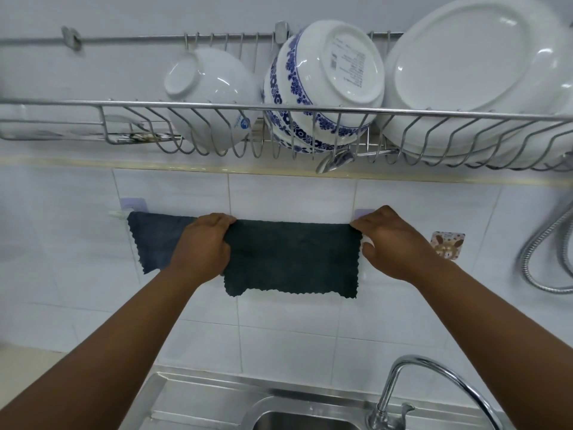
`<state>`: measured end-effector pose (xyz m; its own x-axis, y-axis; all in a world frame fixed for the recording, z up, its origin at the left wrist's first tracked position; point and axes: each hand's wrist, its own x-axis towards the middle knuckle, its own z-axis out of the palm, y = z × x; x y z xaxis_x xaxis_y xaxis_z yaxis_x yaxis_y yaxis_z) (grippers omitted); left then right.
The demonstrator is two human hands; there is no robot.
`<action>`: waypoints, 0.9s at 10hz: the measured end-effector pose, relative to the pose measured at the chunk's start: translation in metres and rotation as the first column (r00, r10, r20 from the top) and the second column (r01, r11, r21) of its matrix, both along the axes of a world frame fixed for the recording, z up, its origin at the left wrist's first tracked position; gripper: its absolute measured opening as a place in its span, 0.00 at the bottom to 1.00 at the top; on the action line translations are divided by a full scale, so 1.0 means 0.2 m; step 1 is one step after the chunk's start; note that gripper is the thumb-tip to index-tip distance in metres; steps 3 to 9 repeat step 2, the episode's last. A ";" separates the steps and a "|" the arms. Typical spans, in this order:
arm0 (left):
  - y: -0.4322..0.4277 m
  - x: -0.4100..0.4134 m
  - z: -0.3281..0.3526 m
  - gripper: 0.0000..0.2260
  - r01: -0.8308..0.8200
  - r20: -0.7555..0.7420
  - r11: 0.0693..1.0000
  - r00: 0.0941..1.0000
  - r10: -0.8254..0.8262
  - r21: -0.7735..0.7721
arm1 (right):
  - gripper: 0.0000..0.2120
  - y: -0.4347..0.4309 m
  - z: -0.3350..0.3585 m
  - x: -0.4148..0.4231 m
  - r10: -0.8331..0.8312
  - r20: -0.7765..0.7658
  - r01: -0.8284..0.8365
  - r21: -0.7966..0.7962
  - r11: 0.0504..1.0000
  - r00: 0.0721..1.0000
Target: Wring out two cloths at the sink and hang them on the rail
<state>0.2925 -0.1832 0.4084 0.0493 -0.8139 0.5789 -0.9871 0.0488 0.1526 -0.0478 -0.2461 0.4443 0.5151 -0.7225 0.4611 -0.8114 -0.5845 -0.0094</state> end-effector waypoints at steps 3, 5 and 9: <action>0.13 -0.10 0.02 0.27 0.008 -0.093 0.998 0.996 -0.002 0.059 | 0.29 0.16 -0.01 -0.07 0.015 0.092 -0.021 0.055 0.998 0.996; 0.13 -0.10 0.02 0.27 0.008 -0.093 0.998 0.996 -0.002 0.059 | 0.29 0.16 -0.01 -0.07 0.015 0.092 -0.021 0.055 0.998 0.996; 0.13 -0.10 0.02 0.27 0.008 -0.093 0.998 0.996 -0.002 0.059 | 0.29 0.16 -0.01 -0.07 0.015 0.092 -0.021 0.055 0.998 0.996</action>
